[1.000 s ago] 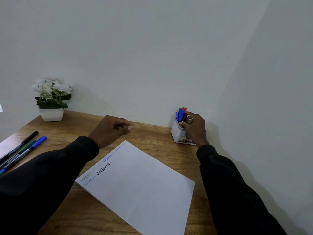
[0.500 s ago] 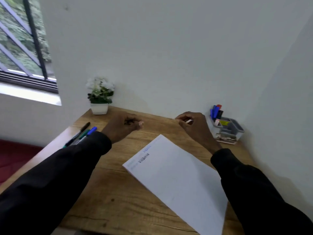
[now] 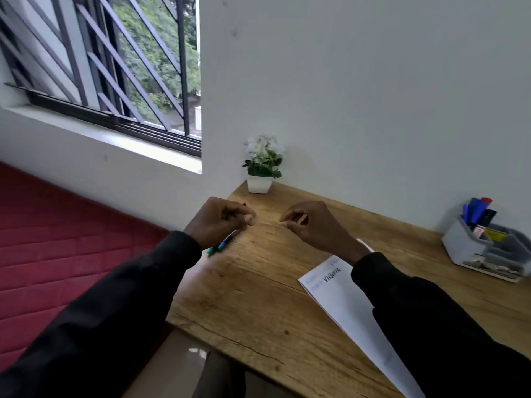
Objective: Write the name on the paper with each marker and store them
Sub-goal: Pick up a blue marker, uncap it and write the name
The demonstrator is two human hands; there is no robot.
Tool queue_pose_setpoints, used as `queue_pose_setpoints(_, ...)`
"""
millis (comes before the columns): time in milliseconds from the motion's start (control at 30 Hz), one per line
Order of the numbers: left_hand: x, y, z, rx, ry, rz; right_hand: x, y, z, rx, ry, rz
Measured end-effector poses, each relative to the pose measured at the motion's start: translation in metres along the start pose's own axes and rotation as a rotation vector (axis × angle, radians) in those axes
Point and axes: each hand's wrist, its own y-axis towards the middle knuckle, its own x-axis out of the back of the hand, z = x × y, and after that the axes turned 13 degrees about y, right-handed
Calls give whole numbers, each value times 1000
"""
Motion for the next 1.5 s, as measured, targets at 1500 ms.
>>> queue_pose_setpoints(1500, -113, 36, -84, -268, -106, 179, 75, -105, 27, -350, 851, -318)
